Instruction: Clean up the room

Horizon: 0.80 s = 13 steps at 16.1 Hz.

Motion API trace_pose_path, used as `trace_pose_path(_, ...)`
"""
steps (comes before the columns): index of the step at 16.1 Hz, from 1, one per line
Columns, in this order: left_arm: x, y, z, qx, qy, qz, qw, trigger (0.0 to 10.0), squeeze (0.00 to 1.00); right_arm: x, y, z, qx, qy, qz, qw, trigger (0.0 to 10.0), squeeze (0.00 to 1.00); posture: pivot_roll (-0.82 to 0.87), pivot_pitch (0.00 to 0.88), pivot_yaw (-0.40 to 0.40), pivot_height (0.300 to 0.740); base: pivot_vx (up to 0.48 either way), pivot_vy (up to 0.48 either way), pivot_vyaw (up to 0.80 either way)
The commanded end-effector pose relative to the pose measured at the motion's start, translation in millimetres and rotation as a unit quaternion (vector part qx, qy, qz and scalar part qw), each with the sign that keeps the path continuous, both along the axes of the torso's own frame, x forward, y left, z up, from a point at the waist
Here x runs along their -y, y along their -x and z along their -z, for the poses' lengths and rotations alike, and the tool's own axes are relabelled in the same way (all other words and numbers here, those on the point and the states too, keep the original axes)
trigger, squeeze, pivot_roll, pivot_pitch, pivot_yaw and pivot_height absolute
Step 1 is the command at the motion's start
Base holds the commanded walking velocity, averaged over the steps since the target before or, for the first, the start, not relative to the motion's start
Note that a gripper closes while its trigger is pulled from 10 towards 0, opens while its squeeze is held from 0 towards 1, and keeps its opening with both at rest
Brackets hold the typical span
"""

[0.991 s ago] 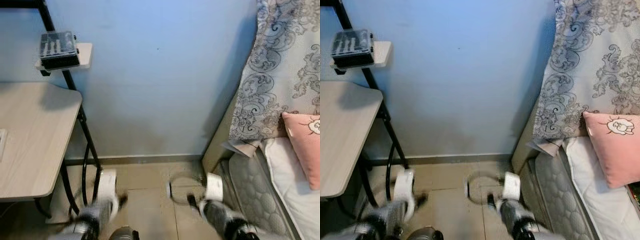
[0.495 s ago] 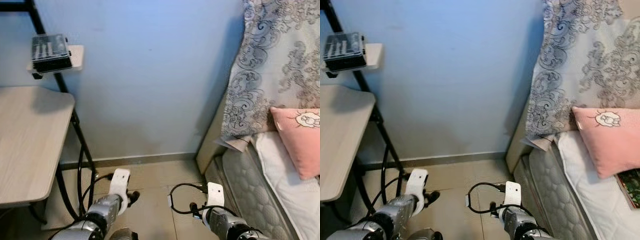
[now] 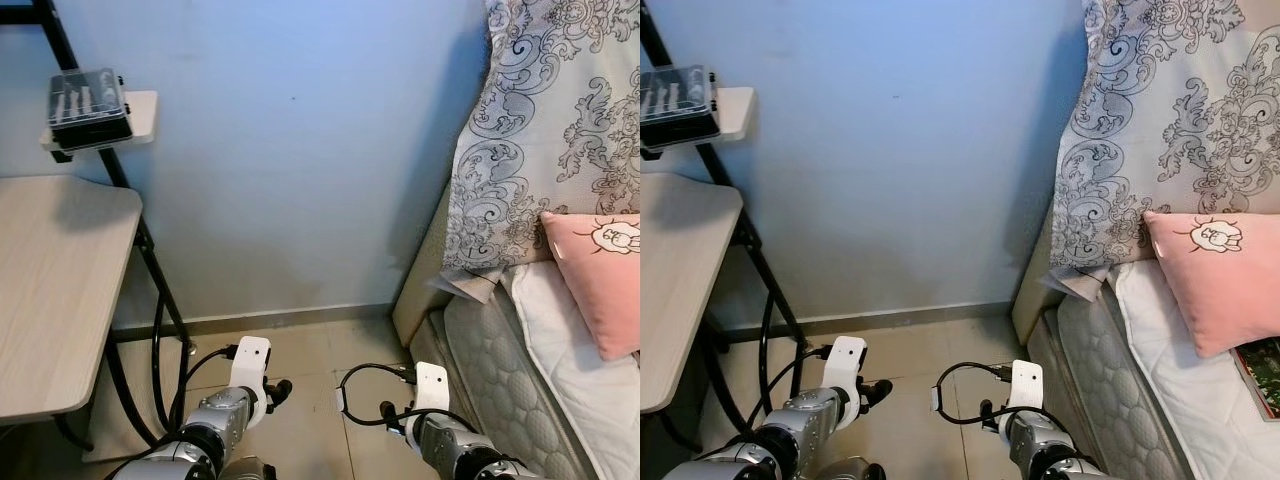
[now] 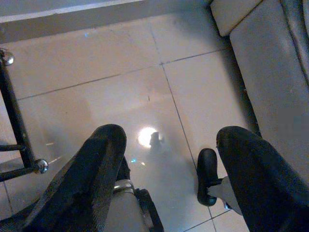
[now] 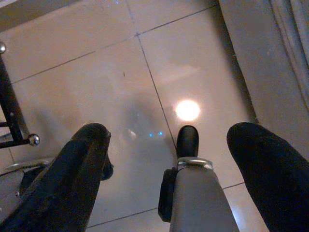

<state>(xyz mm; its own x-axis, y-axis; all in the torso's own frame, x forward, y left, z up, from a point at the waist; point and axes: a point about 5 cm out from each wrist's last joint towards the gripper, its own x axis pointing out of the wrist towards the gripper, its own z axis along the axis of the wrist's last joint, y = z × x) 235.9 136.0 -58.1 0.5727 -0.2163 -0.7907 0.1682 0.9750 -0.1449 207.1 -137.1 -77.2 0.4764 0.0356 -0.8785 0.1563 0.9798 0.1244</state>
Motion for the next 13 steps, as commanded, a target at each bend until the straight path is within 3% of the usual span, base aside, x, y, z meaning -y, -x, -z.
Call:
trace_pose_path(1, 1.4, 2.3, 1.5, -0.003, 0.003, -0.001, 1.0, 10.0, 0.0, 4.2, -4.6, -2.6, 0.013, 0.005, 0.004, 1.0, 10.0, 0.0, 0.02, 0.0, -0.022, 0.714, 0.0, 0.0, 0.0)
trace_pose_path(13, 1.4, 2.3, 1.5, -0.003, 0.003, -0.001, 1.0, 10.0, 0.0, 4.2, -4.6, -2.6, 0.013, 0.005, 0.004, 1.0, 10.0, 0.0, 0.02, 0.0, -0.022, 0.714, 0.0, 0.0, 0.0)
